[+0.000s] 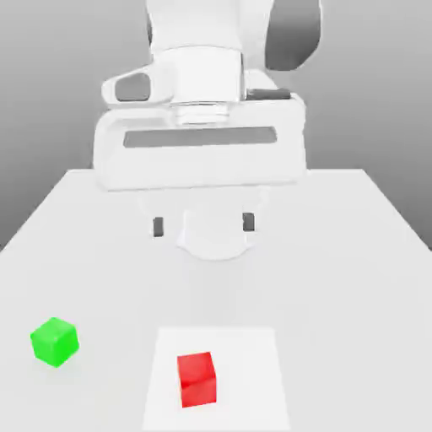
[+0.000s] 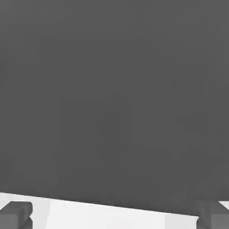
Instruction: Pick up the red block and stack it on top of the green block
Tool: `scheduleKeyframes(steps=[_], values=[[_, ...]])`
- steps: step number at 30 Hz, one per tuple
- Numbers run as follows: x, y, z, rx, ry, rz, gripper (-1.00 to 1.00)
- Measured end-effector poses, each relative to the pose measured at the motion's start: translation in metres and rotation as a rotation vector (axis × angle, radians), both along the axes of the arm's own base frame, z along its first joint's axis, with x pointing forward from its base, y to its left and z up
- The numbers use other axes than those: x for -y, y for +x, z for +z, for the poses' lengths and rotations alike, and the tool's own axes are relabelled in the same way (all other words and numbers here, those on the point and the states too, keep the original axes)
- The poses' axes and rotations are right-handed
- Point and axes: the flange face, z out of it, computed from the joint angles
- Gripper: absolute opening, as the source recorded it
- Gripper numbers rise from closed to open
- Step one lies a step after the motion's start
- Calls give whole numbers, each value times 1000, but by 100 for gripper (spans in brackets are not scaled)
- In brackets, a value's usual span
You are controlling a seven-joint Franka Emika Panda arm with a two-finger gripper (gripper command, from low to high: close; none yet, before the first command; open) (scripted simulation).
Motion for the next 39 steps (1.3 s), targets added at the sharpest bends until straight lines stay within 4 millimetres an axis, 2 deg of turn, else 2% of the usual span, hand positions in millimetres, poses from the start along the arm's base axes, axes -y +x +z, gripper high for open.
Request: scheduleKeyframes(steps=[3, 7, 12, 13, 20, 25, 27, 29, 32, 35, 36, 39], values=[[3, -8, -60, -93, -14, 23, 0], [9, -29, -136, -215, -36, 54, 0], [10, -34, -200, -242, -43, 62, 0], [10, -35, -211, -243, -42, 62, -100], [10, -35, -213, -244, -42, 63, -100], [10, -35, -164, -244, -42, 63, -100], [41, -39, -150, -244, -41, 41, -100], [92, -49, -141, -245, -38, -2, -100], [174, -80, -129, -247, -28, -82, -100], [240, -122, -119, -247, -18, -139, -100], [252, -130, -122, -247, -15, -151, -100], [247, -125, -150, -245, -18, -117, -100]])
